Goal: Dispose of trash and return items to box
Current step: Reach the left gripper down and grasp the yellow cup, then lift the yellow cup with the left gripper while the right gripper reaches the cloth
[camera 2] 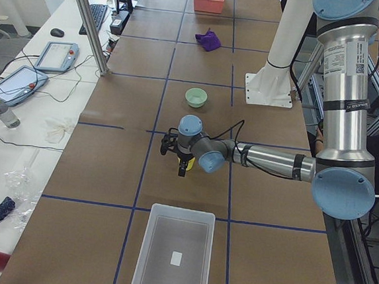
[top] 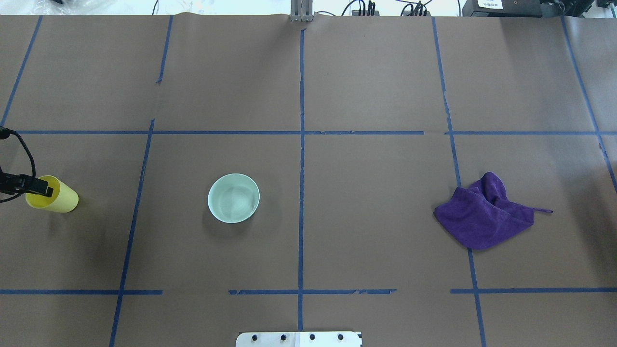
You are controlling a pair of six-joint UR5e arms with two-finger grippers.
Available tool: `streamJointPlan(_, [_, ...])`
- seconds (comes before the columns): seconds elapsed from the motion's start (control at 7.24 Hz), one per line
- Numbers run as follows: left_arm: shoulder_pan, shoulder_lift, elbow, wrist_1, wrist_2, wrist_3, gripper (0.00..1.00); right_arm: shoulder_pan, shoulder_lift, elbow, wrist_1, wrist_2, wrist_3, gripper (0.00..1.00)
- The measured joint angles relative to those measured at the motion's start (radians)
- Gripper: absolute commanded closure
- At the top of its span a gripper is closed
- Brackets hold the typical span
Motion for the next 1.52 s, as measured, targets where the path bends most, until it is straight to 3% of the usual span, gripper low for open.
streamJointPlan(0.14, [0.005, -0.001, 0.004, 0.0, 0.001, -0.004, 1.0, 0.0, 0.002, 0.0, 0.0, 0.0, 0.001, 0.0])
streamJointPlan(0.83, [0.002, -0.008, -0.009, 0.002, -0.016, -0.014, 1.0, -0.003, 0.015, 0.007, -0.005, 0.005, 0.005, 0.0])
streamJointPlan(1.24, [-0.071, -0.001, -0.088, 0.029, -0.179, -0.013, 1.0, -0.076, 0.017, 0.067, -0.002, 0.0, 0.131, 0.0])
streamJointPlan(1.52, [-0.115, -0.004, -0.173, 0.119, -0.208, -0.01, 1.0, -0.17, 0.005, 0.14, 0.0, -0.051, 0.253, 0.0])
